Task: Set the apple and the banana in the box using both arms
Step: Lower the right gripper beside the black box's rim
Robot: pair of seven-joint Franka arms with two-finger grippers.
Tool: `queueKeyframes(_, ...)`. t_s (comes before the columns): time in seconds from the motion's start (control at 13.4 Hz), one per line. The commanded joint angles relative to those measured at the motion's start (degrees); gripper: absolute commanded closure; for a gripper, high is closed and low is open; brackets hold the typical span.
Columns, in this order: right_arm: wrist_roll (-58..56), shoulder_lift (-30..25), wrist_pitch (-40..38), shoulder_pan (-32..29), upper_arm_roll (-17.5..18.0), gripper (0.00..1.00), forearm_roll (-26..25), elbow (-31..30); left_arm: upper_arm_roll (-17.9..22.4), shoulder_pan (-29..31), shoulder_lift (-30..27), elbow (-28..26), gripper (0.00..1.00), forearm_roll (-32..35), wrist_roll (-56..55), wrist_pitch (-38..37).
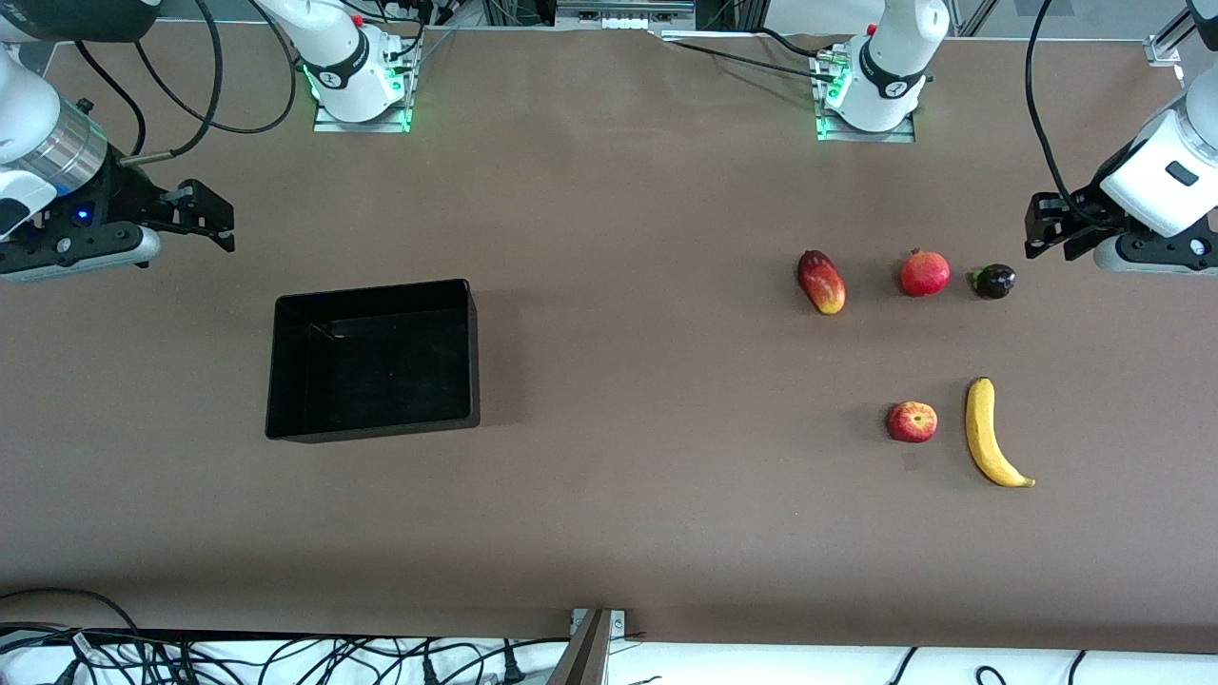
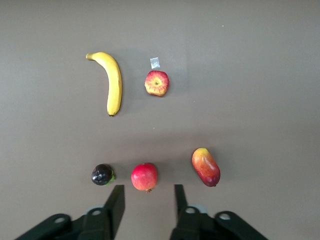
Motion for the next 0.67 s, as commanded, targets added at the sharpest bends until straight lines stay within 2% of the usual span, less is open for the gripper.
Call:
queueKeyframes(0.0, -1.2, 1.3, -0.4, -0.2, 0.0, 0.00, -1.6, -0.4, -0.1, 0.3, -0.6, -0.6, 0.00, -0.2, 0.0, 0.1)
queueKeyframes(0.15, -0.5, 1.8, -0.5, -0.2, 0.0, 0.00, -1.4, -1.5, -0.1, 0.3, -0.6, -0.6, 0.00, -0.2, 0.0, 0.1)
queueKeyframes(0.37, 2.9, 3.7, 5.1, -0.5, -0.1, 0.00, -1.2, -7.6, -0.1, 0.4, -0.6, -0.6, 0.00, -0.2, 0.0, 0.0)
queueKeyframes(0.6, 7.9, 8.2, 11.2, -0.5, -0.3, 0.00, -1.2, -11.2, -0.1, 0.4, -0.6, -0.7, 0.00, -0.2, 0.0, 0.0)
